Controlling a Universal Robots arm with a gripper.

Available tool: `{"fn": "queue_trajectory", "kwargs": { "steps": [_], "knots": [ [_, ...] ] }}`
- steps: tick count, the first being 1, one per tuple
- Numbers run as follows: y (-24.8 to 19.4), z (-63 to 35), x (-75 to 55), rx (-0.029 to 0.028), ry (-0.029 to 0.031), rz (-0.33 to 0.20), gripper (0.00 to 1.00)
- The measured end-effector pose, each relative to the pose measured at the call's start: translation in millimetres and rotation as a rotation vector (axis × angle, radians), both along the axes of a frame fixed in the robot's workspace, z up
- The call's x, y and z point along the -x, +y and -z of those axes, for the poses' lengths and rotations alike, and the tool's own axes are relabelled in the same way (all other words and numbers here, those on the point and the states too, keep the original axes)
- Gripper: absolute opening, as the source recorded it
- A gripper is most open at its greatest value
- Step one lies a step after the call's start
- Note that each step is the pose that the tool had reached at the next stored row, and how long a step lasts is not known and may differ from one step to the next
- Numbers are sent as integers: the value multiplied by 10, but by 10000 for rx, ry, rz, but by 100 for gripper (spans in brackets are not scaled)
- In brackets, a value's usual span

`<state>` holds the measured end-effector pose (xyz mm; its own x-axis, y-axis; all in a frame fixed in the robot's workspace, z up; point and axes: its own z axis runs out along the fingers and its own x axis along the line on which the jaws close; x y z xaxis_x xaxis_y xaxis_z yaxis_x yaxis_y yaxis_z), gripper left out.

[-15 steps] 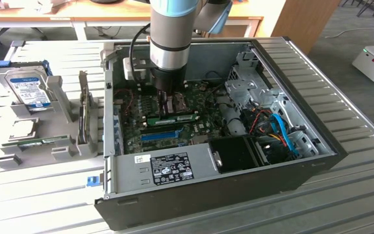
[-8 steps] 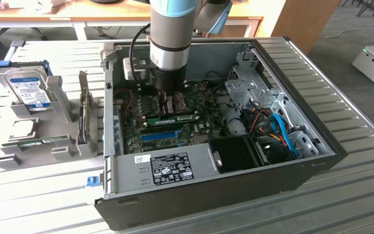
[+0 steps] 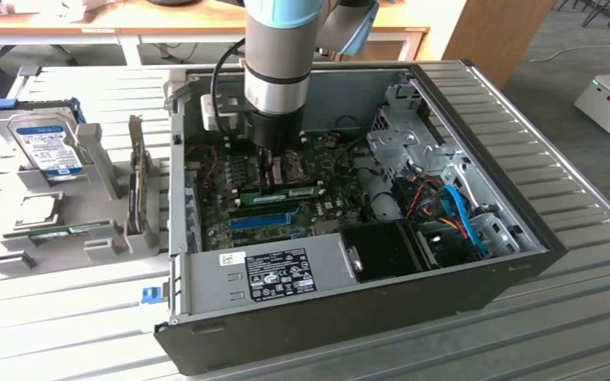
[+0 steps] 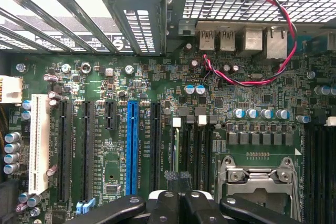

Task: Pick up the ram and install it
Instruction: 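Press down the ram until it locks into place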

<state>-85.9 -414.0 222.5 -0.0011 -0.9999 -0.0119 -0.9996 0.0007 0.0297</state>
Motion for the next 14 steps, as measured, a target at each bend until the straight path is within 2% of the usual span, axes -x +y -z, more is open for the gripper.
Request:
{"fn": "queue_trajectory", "kwargs": {
  "steps": [14],
  "knots": [
    [-1,9,0,-1,0,0,11]
  ]
}}
